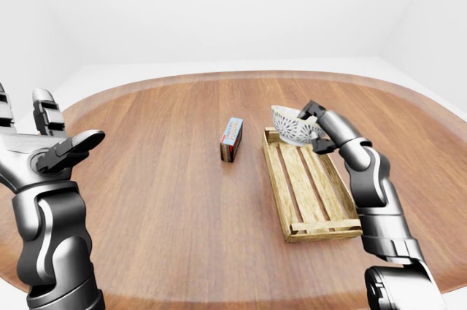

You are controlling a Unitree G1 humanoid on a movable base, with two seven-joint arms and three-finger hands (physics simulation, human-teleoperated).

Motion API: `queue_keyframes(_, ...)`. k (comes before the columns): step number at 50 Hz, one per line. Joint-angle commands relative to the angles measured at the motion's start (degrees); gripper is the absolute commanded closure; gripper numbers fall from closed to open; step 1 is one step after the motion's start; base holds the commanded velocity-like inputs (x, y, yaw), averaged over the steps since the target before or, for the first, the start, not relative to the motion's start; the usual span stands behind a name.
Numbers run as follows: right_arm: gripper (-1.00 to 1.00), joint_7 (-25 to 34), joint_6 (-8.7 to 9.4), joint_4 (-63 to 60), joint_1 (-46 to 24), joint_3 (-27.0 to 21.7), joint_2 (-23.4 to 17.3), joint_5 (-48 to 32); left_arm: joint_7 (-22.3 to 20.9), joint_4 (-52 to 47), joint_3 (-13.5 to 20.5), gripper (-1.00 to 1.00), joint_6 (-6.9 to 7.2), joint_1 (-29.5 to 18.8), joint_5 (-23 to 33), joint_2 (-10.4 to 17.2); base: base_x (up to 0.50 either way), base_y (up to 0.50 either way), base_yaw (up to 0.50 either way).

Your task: Pick up the bowl on the left and put it in the tray.

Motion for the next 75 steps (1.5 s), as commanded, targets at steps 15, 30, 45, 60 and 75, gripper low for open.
queue_keyframes(15, 1.00, -13.4, 0.00, 8.3, 2.0, 2.2, 2.7, -12.3, -0.1, -0.5, 0.0, -1.00, 0.00, 0.3, 0.1, -0.2, 0.00, 0.00, 0.00)
queue_keyframes(30, 1.00, -19.9, 0.00, 17.7, 1.7, 3.6, 3.7, -13.6, 0.3, -0.9, 0.3, -1.00, 0.00, 0.0, -0.4, 0.1, 0.00, 0.00, 0.00)
queue_keyframes(45, 1.00, -26.5, 0.00, 27.7, 0.3, 4.5, 4.7, -13.0, 0.1, 0.1, 0.3, -1.00, 0.00, -0.4, -0.4, 0.4, 0.00, 0.00, 0.00)
queue_keyframes(60, 1.00, -31.2, 0.00, 34.3, 0.1, 6.2, 5.2, -10.5, -0.3, 0.3, -0.1, -1.00, 0.00, -0.5, 0.0, 0.3, 0.00, 0.00, 0.00)
queue_keyframes(75, 1.00, -32.4, 0.00, 35.3, 1.8, 7.3, 6.1, -11.7, -0.4, -0.2, 0.0, -1.00, 0.00, 0.0, 0.1, 0.1, 0.00, 0.00, 0.00)
